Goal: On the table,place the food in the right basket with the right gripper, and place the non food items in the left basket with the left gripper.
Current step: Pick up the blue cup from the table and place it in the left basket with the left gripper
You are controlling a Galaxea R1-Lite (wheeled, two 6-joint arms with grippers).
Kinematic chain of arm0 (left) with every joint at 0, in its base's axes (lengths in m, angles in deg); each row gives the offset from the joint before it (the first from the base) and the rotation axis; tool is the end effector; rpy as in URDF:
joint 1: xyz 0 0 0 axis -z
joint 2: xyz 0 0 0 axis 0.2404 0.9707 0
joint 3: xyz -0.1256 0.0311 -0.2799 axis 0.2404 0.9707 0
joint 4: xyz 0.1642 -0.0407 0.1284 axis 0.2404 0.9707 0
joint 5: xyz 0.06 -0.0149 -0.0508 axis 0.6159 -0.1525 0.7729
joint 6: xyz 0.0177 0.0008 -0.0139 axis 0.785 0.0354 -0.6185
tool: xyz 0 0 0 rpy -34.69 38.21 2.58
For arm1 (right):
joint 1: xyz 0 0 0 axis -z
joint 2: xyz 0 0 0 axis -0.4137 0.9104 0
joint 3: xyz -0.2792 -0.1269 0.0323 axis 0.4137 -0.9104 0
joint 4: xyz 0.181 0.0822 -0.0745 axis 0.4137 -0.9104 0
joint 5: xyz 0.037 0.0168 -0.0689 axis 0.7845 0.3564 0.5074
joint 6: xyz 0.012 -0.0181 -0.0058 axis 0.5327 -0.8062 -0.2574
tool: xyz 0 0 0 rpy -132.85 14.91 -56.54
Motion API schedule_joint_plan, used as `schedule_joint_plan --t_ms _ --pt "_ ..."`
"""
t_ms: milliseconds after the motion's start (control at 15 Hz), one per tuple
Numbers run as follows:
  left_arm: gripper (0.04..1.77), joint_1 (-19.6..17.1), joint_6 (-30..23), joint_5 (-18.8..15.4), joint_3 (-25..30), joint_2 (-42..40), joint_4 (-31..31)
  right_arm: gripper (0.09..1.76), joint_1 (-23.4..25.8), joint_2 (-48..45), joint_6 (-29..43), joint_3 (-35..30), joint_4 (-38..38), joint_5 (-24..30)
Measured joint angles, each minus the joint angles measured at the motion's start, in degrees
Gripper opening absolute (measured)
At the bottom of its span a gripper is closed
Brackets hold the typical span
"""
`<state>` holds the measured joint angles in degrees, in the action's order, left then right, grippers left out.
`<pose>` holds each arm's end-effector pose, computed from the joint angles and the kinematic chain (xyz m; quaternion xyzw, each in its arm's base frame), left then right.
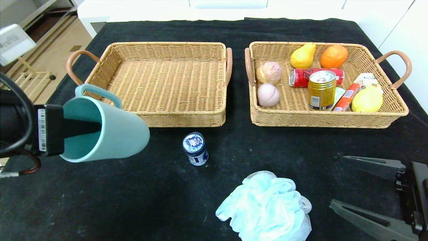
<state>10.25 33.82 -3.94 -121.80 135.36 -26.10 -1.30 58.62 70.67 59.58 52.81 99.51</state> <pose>0.1667 -0.0710 0.3291 -0.0286 0.2341 -0.1063 0.9660 0.1464 0.0818 0.1976 -0.0296 0.0351 0.4441 0.8948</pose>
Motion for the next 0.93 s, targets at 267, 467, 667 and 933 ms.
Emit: schedule_joint_plan --t_ms 267,467,667,933 --pt "0.18 -0.3 -0.1 -0.3 -4.4 0.0 -0.7 1.71 -0.1 0.2 0.0 -0.2 0.0 0.1" --pt "0.18 -0.5 -0.1 -0.2 -7.9 1.1 -1.4 1.71 -0.1 -0.2 0.1 -0.1 -0.1 0.1" --pt "0.18 -1.7 0.3 -0.3 -10.6 4.4 -5.0 1.71 -0.1 -0.5 0.1 0.0 -0.1 0.1" --pt "0.18 -3.2 1.3 -0.7 -16.8 11.7 -6.6 1.71 0.0 -0.5 0.1 0.0 0.0 0.1"
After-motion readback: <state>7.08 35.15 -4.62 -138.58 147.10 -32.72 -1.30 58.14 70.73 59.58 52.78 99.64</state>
